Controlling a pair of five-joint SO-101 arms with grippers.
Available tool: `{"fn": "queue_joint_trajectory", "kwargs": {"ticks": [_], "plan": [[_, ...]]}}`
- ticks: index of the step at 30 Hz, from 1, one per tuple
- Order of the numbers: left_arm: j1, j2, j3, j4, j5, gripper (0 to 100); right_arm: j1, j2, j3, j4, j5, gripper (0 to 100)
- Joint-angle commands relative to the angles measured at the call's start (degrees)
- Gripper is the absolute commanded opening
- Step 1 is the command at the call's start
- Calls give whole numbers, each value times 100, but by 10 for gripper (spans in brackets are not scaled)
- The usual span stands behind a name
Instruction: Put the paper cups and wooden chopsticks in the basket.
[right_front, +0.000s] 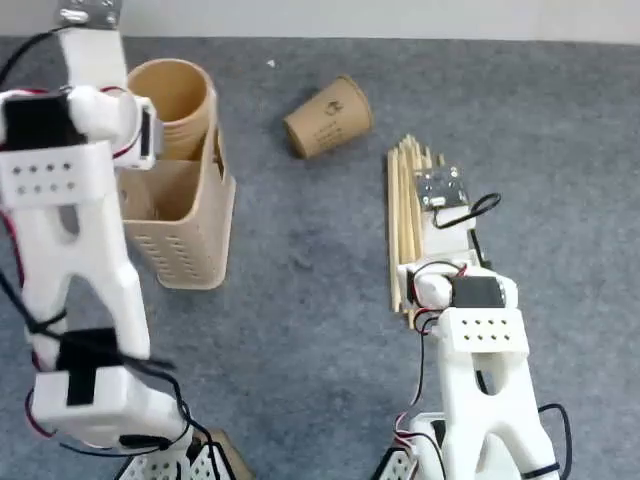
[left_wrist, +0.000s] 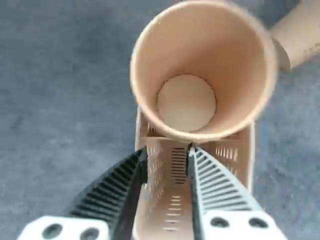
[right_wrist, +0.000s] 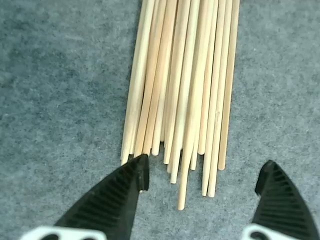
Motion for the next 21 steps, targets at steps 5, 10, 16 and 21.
{"fn": "queue_joint_trajectory", "kwargs": {"ticks": [5, 10, 16, 21], "plan": [[-180, -760, -189, 18, -211, 161, -66, -127, -22, -40, -53, 336], [-488, -1095, -189, 18, -202, 161, 31, -110, -84, -57, -53, 336], [-1499, -1508, -180, -105, 26, 161, 145, 611, -1903, -233, -440, 336], [-2018, -1534, -154, -88, 176, 161, 136, 2809, -4374, -224, -1090, 336]]}}
